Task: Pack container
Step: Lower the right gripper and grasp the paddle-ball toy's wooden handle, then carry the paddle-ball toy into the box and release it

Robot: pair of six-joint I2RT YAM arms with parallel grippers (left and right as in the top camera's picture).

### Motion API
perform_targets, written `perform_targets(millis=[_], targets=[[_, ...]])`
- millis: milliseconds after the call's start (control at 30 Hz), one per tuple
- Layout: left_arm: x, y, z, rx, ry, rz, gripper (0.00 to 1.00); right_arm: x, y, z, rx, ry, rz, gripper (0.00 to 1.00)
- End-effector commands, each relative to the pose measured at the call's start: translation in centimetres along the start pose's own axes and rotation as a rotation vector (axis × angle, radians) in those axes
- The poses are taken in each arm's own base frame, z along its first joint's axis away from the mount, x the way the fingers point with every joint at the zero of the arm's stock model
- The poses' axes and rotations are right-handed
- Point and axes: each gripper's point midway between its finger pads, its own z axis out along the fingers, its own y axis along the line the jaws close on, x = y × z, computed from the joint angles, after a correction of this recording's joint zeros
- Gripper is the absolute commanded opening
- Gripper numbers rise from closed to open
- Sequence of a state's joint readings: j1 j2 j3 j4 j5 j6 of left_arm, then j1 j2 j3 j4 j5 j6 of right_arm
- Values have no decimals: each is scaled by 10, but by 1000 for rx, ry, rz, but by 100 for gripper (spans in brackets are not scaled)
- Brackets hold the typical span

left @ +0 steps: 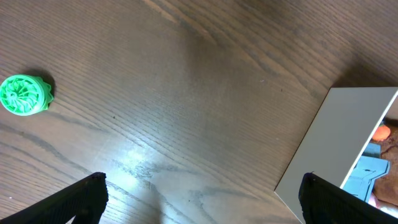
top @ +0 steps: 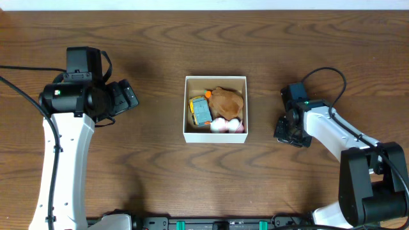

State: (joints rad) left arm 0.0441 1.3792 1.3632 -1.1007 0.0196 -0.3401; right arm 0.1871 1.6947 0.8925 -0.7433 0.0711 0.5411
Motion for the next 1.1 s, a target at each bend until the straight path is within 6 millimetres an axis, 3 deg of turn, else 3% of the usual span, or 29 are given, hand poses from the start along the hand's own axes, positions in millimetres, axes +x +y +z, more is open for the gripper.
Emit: perform_targets(millis=[0, 167, 333, 433, 533, 633, 700, 767, 867, 933, 1067], targets=[[2, 3, 2, -11, 9, 2, 98, 4, -2, 4, 11, 12, 1, 24], [2, 3, 2, -11, 9, 2, 98, 3, -2, 4, 9, 9, 1, 18], [2, 3, 2, -11, 10, 2, 98, 0, 0, 3, 2, -4, 2, 1], [2, 3, 2, -11, 10, 2, 98, -14, 7, -13, -20, -41, -49, 1], [3, 4, 2, -12, 13, 2, 98, -41, 24, -59, -66, -133, -136, 1], [4, 4, 2, -14, 16, 3, 98, -66, 49, -127, -134, -282, -259, 1], [4, 4, 2, -14, 17, 3, 98, -72, 71, -174, -187, -389, -392, 1], [4, 4, 2, -15, 19, 3, 98, -65, 102, -217, -258, -488, -579, 1], [4, 4, 2, -15, 19, 2, 98, -41, 133, -248, -297, -552, -770, 1], [4, 4, 2, -15, 19, 2, 98, -22, 148, -249, -305, -546, -865, 1], [5, 4, 2, -15, 20, 2, 98, 10, 167, -226, -295, -482, -999, 1]])
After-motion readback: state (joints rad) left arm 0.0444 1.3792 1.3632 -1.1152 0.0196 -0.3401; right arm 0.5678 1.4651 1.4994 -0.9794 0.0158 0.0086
